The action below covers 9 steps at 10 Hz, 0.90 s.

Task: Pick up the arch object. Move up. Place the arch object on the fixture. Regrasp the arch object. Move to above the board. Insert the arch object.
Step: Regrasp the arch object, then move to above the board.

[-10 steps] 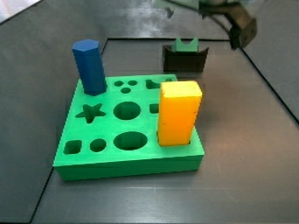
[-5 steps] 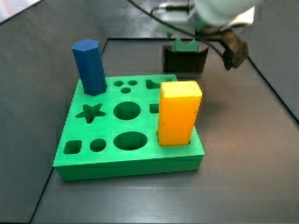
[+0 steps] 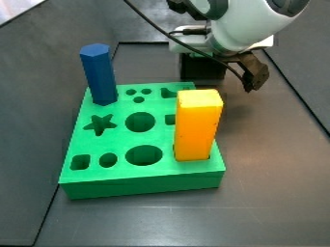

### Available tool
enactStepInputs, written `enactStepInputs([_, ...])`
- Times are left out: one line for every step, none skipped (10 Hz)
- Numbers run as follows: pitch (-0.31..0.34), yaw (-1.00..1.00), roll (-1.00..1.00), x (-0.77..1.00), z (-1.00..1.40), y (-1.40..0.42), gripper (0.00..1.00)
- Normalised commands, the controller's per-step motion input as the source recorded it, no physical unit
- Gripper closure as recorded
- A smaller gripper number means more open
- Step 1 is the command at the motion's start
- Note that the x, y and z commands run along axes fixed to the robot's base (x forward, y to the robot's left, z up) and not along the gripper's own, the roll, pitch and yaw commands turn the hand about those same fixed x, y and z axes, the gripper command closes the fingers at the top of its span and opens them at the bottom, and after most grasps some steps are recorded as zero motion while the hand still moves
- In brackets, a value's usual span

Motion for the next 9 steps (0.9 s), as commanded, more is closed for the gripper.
enactStepInputs([0.000,-0.01,0.06,0.01,-0.17,0.00,0.00])
enactStepInputs([0.000,0.00,0.06,0.01,-0.17,0.00,0.00])
enactStepInputs([0.000,0.00,0.06,0.01,-0.17,0.00,0.00])
enactStepInputs([0.000,0.00,0.06,0.01,-0.17,0.00,0.00])
enactStepInputs([0.000,0.00,0.00,0.00,0.00,0.00,1.00])
enactStepInputs([0.055,0.18,0.08,0.23,1.00,0.06,1.00])
enactStepInputs([0.057,0.17,0.08,0.23,1.00,0.06,1.00])
enactStepInputs([0.064,0.14,0.05,0.22,1.00,0.05,1.00])
enactStepInputs([0.052,0.12,0.03,0.22,1.00,0.04,1.00])
